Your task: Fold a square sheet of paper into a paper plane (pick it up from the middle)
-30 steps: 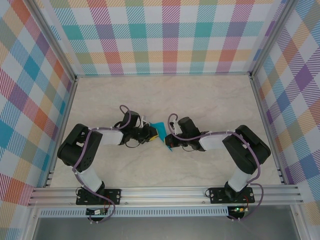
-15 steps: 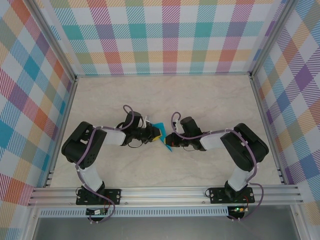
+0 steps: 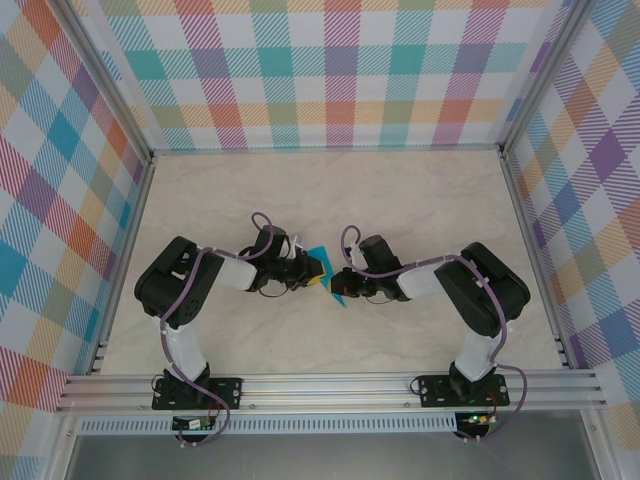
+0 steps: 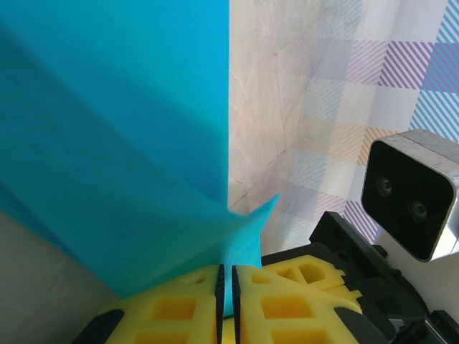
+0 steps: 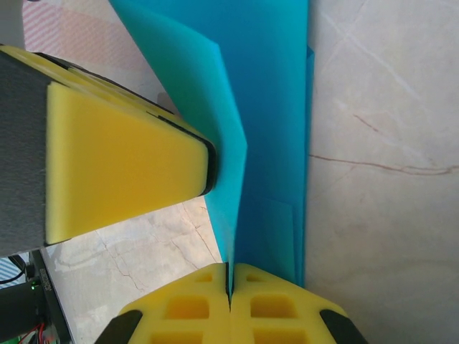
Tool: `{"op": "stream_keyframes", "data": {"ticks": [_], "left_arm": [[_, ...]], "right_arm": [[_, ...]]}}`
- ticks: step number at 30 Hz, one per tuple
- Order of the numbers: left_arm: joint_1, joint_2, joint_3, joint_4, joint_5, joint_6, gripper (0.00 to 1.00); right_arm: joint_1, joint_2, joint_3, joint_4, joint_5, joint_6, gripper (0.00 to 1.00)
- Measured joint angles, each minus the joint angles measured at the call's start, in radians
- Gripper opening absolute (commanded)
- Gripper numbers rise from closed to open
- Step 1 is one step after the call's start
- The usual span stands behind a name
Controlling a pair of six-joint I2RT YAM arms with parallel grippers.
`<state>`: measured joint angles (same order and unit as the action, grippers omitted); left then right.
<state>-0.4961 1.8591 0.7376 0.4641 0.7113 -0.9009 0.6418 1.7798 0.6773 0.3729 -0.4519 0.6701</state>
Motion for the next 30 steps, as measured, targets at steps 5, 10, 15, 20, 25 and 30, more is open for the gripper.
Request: {"op": "stream_keyframes", "data": {"ticks": [5, 10, 15, 20, 25, 30], "left_arm": [[0.000, 0.000, -0.001, 0.009, 0.003, 0.000, 0.13], [0.000, -0.023, -0.029, 0.012, 0.002, 0.004, 0.13], [0.000, -0.047, -0.056, 0.014, 0.002, 0.008, 0.13], [0.000, -0.046, -0.056, 0.014, 0.002, 0.008, 0.13], [-0.004, -0.024, -0.035, 0.010, 0.001, 0.010, 0.12], [-0.015, 0.000, 0.001, -0.007, -0.017, 0.028, 0.10]], "right_arm": [[-0.005, 0.005, 0.001, 0.002, -0.010, 0.015, 0.00], [-0.011, 0.010, 0.002, 0.008, -0.025, 0.034, 0.00], [-0.014, 0.011, 0.002, 0.009, -0.029, 0.049, 0.00], [-0.014, 0.011, 0.002, 0.009, -0.029, 0.050, 0.00], [-0.014, 0.013, 0.002, 0.011, -0.032, 0.050, 0.00], [-0.014, 0.013, 0.002, 0.011, -0.032, 0.050, 0.00]]}}
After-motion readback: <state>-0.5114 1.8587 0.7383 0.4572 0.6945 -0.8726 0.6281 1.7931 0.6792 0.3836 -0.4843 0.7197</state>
